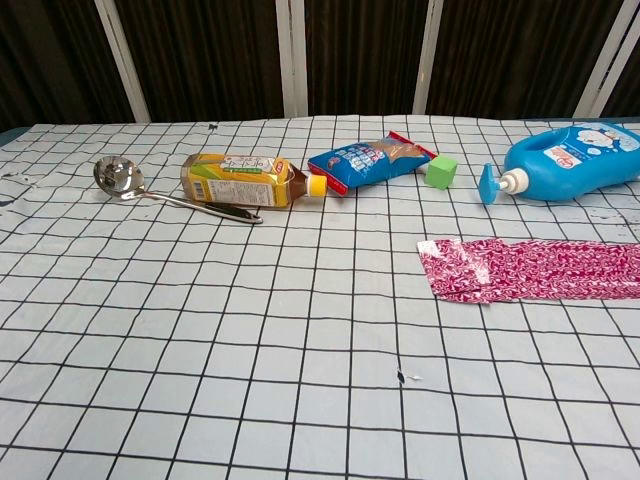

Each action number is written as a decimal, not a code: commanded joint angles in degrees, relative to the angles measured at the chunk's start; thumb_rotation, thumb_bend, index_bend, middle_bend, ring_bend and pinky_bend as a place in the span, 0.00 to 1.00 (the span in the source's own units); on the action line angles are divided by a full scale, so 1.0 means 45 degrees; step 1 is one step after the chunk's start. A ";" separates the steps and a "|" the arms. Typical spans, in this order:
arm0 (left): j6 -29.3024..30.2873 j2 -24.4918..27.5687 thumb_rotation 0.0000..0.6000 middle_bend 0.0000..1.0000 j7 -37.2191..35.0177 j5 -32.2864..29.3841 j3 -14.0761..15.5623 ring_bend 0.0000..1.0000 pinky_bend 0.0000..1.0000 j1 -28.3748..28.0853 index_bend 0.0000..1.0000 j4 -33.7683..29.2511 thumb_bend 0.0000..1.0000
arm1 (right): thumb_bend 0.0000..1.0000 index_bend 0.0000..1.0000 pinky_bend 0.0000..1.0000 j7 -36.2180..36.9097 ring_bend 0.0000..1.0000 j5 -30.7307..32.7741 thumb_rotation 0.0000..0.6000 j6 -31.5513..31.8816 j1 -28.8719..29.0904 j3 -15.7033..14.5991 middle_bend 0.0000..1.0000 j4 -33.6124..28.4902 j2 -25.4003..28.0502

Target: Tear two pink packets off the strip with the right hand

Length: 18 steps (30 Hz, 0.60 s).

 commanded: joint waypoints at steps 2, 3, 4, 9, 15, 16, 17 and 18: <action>0.0026 -0.0033 1.00 0.03 -0.0072 0.0112 0.0003 0.00 0.08 -0.0028 0.16 0.0110 0.28 | 0.45 0.01 0.16 0.0029 0.18 -0.0132 1.00 -0.0121 0.0079 -0.0064 0.08 0.0059 0.0012; 0.0011 -0.0033 1.00 0.03 -0.0077 0.0103 0.0009 0.00 0.08 -0.0028 0.16 0.0121 0.28 | 0.45 0.01 0.16 0.0048 0.18 -0.0186 1.00 -0.0155 0.0097 -0.0095 0.08 0.0085 0.0020; -0.0002 -0.0029 1.00 0.03 -0.0082 0.0085 0.0013 0.00 0.08 -0.0026 0.16 0.0123 0.28 | 0.45 0.01 0.16 0.0063 0.18 -0.0235 1.00 -0.0183 0.0094 -0.0147 0.08 0.0107 0.0025; 0.0136 -0.0014 1.00 0.03 -0.0131 0.0128 0.0020 0.00 0.08 0.0043 0.16 0.0086 0.28 | 0.45 0.01 0.16 0.0172 0.18 -0.0295 1.00 -0.0165 0.0090 -0.0171 0.08 0.0120 0.0058; 0.0023 -0.0043 1.00 0.03 -0.0046 0.0057 0.0016 0.00 0.08 0.0002 0.16 0.0099 0.28 | 0.45 0.01 0.16 0.0325 0.18 -0.0214 1.00 -0.0219 0.0106 -0.0143 0.08 0.0104 0.0043; 0.0008 -0.0045 1.00 0.03 -0.0034 0.0052 0.0017 0.00 0.08 -0.0004 0.16 0.0095 0.28 | 0.45 0.01 0.16 0.0338 0.18 -0.0216 1.00 -0.0231 0.0110 -0.0148 0.08 0.0107 0.0039; 0.0004 -0.0051 1.00 0.03 0.0002 0.0064 0.0019 0.00 0.08 -0.0011 0.16 0.0075 0.28 | 0.45 0.01 0.16 0.0351 0.18 -0.0229 1.00 -0.0269 0.0114 -0.0178 0.08 0.0102 0.0033; 0.0029 -0.0057 1.00 0.03 0.0040 0.0108 0.0026 0.00 0.08 -0.0008 0.16 0.0056 0.28 | 0.45 0.01 0.16 0.0333 0.18 -0.0247 1.00 -0.0284 0.0126 -0.0185 0.08 0.0105 0.0015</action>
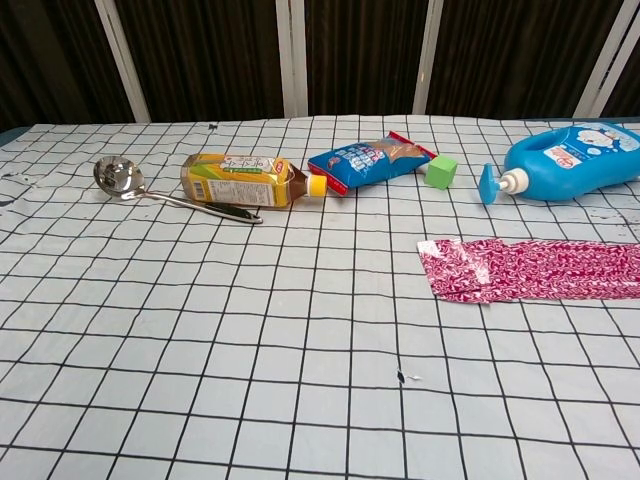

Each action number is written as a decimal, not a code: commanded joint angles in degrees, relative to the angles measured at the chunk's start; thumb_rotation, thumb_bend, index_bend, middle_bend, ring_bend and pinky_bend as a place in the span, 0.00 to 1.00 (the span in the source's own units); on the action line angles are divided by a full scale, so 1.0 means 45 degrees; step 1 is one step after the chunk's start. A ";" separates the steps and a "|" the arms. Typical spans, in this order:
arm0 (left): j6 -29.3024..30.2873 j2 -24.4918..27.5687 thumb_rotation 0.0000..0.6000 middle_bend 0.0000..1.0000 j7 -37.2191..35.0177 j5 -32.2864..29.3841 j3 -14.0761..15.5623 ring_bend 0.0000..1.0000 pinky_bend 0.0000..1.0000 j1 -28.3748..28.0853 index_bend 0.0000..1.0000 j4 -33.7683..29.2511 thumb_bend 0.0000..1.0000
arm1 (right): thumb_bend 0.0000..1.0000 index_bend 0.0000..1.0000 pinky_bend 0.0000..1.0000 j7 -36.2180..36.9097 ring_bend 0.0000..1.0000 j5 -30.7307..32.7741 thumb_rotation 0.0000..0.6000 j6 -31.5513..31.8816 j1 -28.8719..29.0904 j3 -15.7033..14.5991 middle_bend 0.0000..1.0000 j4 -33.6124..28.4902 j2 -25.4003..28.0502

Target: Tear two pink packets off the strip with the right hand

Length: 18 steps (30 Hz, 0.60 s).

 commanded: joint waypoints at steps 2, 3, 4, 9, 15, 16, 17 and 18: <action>0.0114 -0.0043 1.00 0.03 0.0114 0.0165 0.0025 0.00 0.08 0.0015 0.16 -0.0058 0.28 | 0.45 0.01 0.16 -0.0083 0.20 -0.0102 1.00 -0.0009 0.0031 -0.0033 0.08 0.0011 -0.0076; 0.0136 -0.0056 1.00 0.03 0.0129 0.0201 0.0031 0.00 0.08 0.0019 0.16 -0.0062 0.28 | 0.45 0.01 0.16 -0.0108 0.20 -0.0132 1.00 -0.0010 0.0038 -0.0043 0.08 0.0010 -0.0088; 0.0152 -0.0083 1.00 0.03 0.0165 0.0257 0.0054 0.00 0.08 0.0024 0.16 -0.0057 0.28 | 0.45 0.01 0.16 -0.0154 0.22 -0.0198 1.00 -0.0023 0.0058 -0.0066 0.09 -0.0008 -0.0105; -0.0027 -0.0112 1.00 0.03 0.0372 0.0199 0.0098 0.00 0.08 -0.0023 0.16 -0.0101 0.28 | 0.45 0.01 0.20 -0.0193 0.35 -0.0583 1.00 -0.0284 0.0359 -0.0103 0.28 -0.0365 -0.0142; 0.0030 -0.0058 1.00 0.03 0.0187 0.0081 0.0032 0.00 0.08 0.0004 0.16 -0.0084 0.28 | 0.45 0.06 0.39 -0.1031 0.60 -0.0746 1.00 -0.1317 0.1379 0.0375 0.55 -0.1192 0.0089; 0.0024 -0.0043 1.00 0.03 0.0143 0.0034 0.0015 0.00 0.08 0.0005 0.16 -0.0085 0.28 | 0.45 0.06 0.44 -0.1224 0.64 -0.0709 1.00 -0.1555 0.1576 0.0471 0.59 -0.1343 0.0097; 0.0022 -0.0031 1.00 0.03 0.0105 -0.0008 -0.0006 0.00 0.08 0.0005 0.16 -0.0081 0.28 | 0.46 0.07 0.48 -0.1430 0.67 -0.0652 1.00 -0.1845 0.1786 0.0555 0.63 -0.1491 0.0093; 0.0017 -0.0022 1.00 0.03 0.0078 -0.0033 -0.0018 0.00 0.08 0.0002 0.16 -0.0076 0.28 | 0.48 0.07 0.51 -0.1644 0.69 -0.0551 1.00 -0.2147 0.1976 0.0624 0.65 -0.1626 0.0087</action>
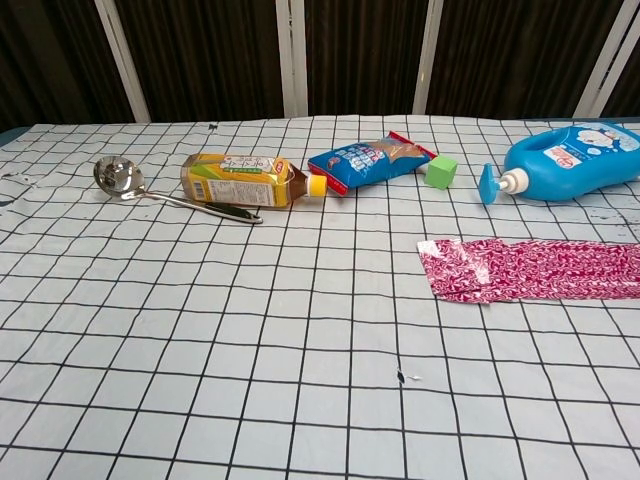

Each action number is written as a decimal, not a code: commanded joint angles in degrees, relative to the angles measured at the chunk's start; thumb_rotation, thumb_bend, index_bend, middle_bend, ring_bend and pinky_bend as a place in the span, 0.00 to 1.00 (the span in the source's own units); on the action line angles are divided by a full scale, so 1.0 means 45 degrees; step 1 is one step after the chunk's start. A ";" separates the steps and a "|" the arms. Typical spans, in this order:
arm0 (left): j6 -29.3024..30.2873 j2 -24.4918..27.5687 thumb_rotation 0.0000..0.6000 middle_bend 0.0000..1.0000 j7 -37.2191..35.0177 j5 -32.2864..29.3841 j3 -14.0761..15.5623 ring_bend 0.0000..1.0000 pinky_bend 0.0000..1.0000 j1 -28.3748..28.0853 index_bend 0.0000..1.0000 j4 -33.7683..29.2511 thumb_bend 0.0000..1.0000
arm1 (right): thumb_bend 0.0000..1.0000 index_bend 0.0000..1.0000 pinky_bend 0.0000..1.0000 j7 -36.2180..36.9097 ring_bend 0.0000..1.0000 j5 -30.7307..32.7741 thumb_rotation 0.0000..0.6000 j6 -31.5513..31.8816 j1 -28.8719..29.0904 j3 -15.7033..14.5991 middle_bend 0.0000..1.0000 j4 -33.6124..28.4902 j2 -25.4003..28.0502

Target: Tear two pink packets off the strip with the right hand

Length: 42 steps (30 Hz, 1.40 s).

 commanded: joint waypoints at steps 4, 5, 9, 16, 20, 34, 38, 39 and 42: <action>-0.0048 0.0038 1.00 0.03 -0.0068 -0.0032 -0.0013 0.00 0.08 -0.0014 0.16 0.0010 0.28 | 0.59 0.09 0.58 -0.1278 0.76 0.0692 1.00 -0.2176 0.1367 0.0453 0.74 -0.0895 -0.0083; -0.0056 0.0038 1.00 0.03 -0.0054 -0.0035 -0.0013 0.00 0.08 -0.0018 0.16 0.0009 0.28 | 0.63 0.10 0.60 -0.1477 0.78 0.0831 1.00 -0.2573 0.1590 0.0483 0.76 -0.0976 -0.0149; -0.0110 0.0026 1.00 0.03 -0.0011 -0.0101 -0.0039 0.00 0.08 -0.0048 0.16 -0.0003 0.28 | 0.76 0.12 0.63 -0.2452 0.83 0.1544 1.00 -0.3940 0.2411 0.0640 0.82 -0.1195 -0.0631; -0.0201 0.0015 1.00 0.03 0.0031 -0.0249 -0.0099 0.00 0.08 -0.0095 0.16 -0.0015 0.28 | 0.84 0.13 0.64 -0.4040 0.84 0.2749 1.00 -0.5389 0.3403 0.0784 0.85 -0.1317 -0.1670; -0.0266 0.0013 1.00 0.03 0.0016 -0.0339 -0.0144 0.00 0.08 -0.0136 0.16 -0.0013 0.28 | 0.84 0.13 0.64 -0.4854 0.84 0.3484 1.00 -0.5888 0.3863 0.0872 0.85 -0.1273 -0.2336; -0.0518 0.0016 1.00 0.03 -0.0019 -0.0669 -0.0282 0.00 0.08 -0.0278 0.16 -0.0016 0.28 | 0.85 0.13 0.64 -0.7750 0.85 0.6401 1.00 -0.6777 0.5184 0.0861 0.85 -0.0930 -0.4001; -0.0492 0.0052 1.00 0.03 -0.0128 -0.0711 -0.0300 0.00 0.08 -0.0259 0.16 -0.0004 0.28 | 0.85 0.13 0.64 -0.8162 0.85 0.7210 1.00 -0.6899 0.5445 0.0772 0.85 -0.0662 -0.4270; -0.0488 0.0056 1.00 0.03 -0.0147 -0.0712 -0.0302 0.00 0.08 -0.0258 0.16 0.0001 0.28 | 0.85 0.13 0.64 -0.8241 0.85 0.7365 1.00 -0.6923 0.5496 0.0725 0.85 -0.0605 -0.4321; -0.0499 0.0062 1.00 0.03 -0.0158 -0.0704 -0.0293 0.00 0.08 -0.0262 0.16 0.0011 0.28 | 0.85 0.13 0.64 -0.8470 0.85 0.7803 1.00 -0.7001 0.5648 0.0570 0.85 -0.0464 -0.4433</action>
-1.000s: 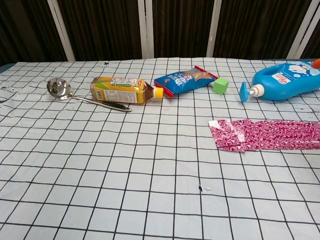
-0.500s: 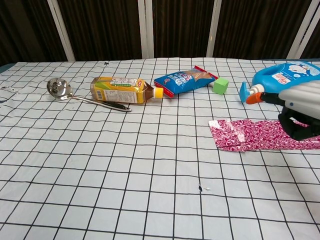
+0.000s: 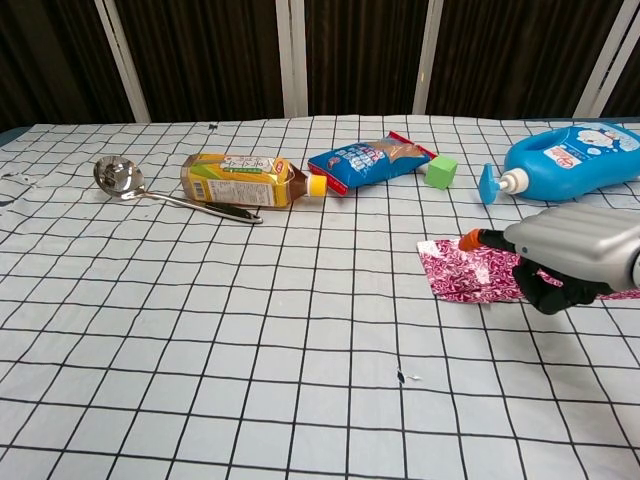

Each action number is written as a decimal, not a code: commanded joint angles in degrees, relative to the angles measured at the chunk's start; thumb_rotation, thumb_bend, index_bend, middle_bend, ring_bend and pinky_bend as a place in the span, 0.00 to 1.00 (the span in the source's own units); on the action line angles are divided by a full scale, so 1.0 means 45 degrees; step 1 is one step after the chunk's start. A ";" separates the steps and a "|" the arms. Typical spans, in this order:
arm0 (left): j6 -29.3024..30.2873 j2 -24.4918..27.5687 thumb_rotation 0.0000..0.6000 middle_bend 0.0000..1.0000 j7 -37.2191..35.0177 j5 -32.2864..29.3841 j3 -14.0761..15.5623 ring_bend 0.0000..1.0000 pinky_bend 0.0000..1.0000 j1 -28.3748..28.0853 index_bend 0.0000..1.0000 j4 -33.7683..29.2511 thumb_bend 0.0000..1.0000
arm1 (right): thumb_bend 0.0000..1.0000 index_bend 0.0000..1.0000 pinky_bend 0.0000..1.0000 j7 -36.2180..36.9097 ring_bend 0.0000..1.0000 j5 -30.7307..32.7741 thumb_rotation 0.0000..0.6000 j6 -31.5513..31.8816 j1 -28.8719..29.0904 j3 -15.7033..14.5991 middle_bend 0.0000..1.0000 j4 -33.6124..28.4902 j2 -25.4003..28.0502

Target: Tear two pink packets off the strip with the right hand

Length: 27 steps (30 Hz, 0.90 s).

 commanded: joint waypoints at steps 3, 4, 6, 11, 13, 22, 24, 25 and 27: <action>-0.0031 0.0000 1.00 0.03 0.0019 0.0027 0.0023 0.00 0.08 -0.0014 0.16 0.0003 0.28 | 0.86 0.14 0.64 -0.0297 0.85 0.0535 1.00 -0.0044 0.0260 -0.0199 0.85 0.0205 -0.0236; -0.0025 -0.0001 1.00 0.03 0.0029 0.0038 0.0027 0.00 0.08 -0.0013 0.16 0.0001 0.28 | 0.86 0.15 0.64 -0.0342 0.85 0.0603 1.00 -0.0021 0.0303 -0.0227 0.85 0.0220 -0.0274; -0.0010 -0.0004 1.00 0.03 0.0039 0.0048 0.0029 0.00 0.08 -0.0009 0.16 -0.0004 0.28 | 0.87 0.16 0.64 -0.0455 0.85 0.0745 1.00 0.0010 0.0401 -0.0287 0.85 0.0243 -0.0332; 0.0007 0.0003 1.00 0.03 0.0016 0.0019 0.0022 0.00 0.08 0.0003 0.16 0.0002 0.28 | 0.87 0.17 0.64 -0.0647 0.85 0.1068 1.00 0.0141 0.0621 -0.0370 0.85 0.0206 -0.0448; 0.0017 0.0008 1.00 0.03 -0.0005 0.0015 0.0017 0.00 0.08 0.0005 0.16 0.0008 0.28 | 0.87 0.17 0.64 -0.0714 0.85 0.1139 1.00 0.0215 0.0696 -0.0412 0.85 0.0174 -0.0492; 0.0004 0.0036 1.00 0.03 -0.0084 0.0017 0.0020 0.00 0.08 -0.0002 0.16 0.0019 0.28 | 0.87 0.17 0.64 -0.1138 0.85 0.1637 1.00 0.0452 0.1048 -0.0660 0.85 0.0160 -0.0753; 0.0017 0.0043 1.00 0.03 -0.0111 0.0007 0.0016 0.00 0.08 0.0006 0.16 0.0022 0.28 | 0.88 0.17 0.64 -0.1214 0.85 0.1739 1.00 0.0479 0.1135 -0.0705 0.85 0.0164 -0.0832; 0.0017 0.0048 1.00 0.03 -0.0125 0.0004 0.0017 0.00 0.08 0.0009 0.16 0.0023 0.28 | 0.88 0.17 0.64 -0.1253 0.85 0.1779 1.00 0.0495 0.1181 -0.0724 0.85 0.0163 -0.0880; 0.0017 0.0056 1.00 0.03 -0.0145 0.0007 0.0022 0.00 0.08 0.0012 0.16 0.0022 0.28 | 0.89 0.17 0.64 -0.1346 0.85 0.1877 1.00 0.0529 0.1275 -0.0762 0.85 0.0162 -0.0972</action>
